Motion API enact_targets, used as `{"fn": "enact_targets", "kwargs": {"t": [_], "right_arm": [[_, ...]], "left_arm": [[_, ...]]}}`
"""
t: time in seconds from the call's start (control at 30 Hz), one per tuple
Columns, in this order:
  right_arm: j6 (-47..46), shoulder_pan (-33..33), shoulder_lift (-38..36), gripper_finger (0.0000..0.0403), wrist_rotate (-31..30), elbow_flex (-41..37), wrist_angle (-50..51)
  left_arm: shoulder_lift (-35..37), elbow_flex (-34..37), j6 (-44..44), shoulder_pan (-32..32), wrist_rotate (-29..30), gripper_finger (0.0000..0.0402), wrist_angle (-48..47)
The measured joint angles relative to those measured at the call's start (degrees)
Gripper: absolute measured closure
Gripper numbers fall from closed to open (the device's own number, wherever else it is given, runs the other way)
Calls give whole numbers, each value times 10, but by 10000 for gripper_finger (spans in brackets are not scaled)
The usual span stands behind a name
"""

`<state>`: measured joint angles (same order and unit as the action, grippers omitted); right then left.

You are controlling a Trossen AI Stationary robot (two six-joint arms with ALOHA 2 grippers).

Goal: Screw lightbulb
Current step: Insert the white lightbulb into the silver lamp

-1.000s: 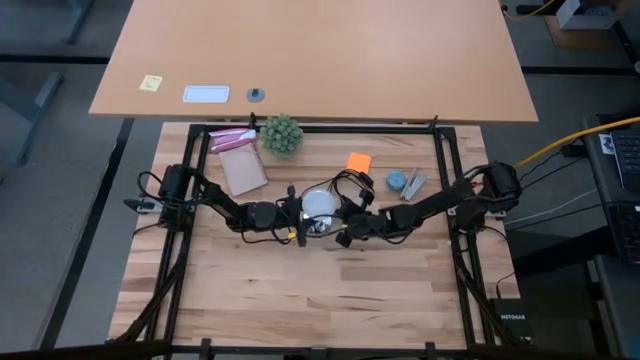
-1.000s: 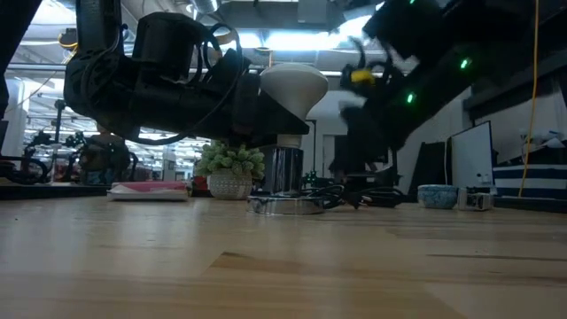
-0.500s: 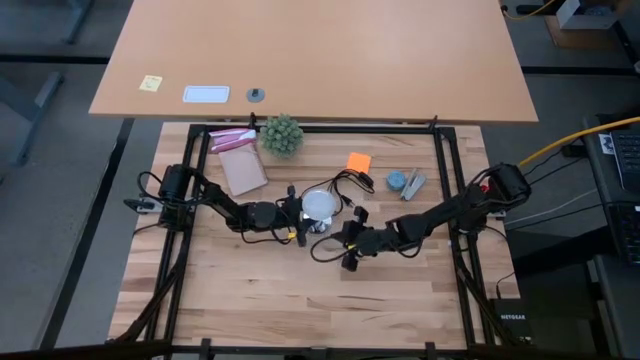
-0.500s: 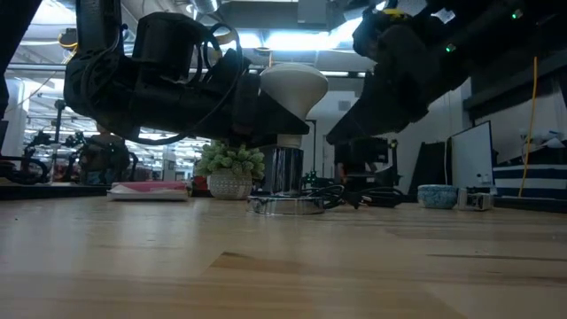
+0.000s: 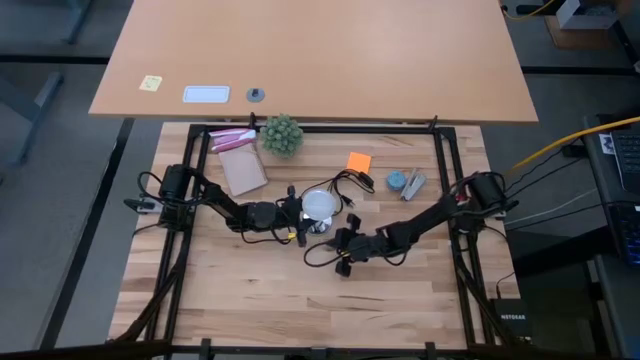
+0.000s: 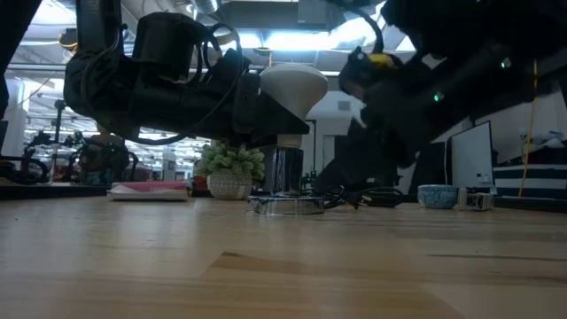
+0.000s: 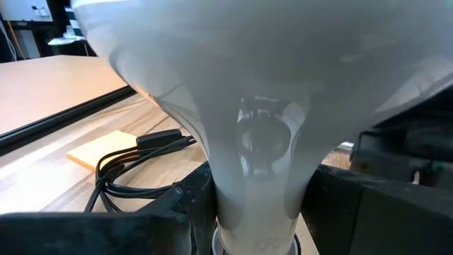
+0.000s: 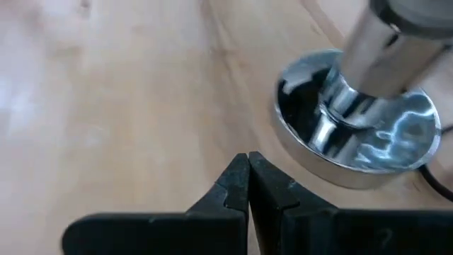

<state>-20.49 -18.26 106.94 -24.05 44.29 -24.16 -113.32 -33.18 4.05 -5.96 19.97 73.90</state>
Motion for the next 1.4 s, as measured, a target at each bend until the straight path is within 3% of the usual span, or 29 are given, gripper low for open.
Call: {"fn": "enact_targets", "kwargs": {"t": [0.53,0.83,1.07,1.4], "right_arm": [[0,72,28,395,5,0,4],[0,85,28,395,-95,0,49],[0,87,28,395,-95,0,52],[14,63,-53,395,-92,0,124]], "left_arm": [[0,0,-2,0,8,249,0],[0,0,3,-1,-7,249,0],[0,0,4,-1,-5,249,-1],[0,0,4,-1,-1,249,-1]]}}
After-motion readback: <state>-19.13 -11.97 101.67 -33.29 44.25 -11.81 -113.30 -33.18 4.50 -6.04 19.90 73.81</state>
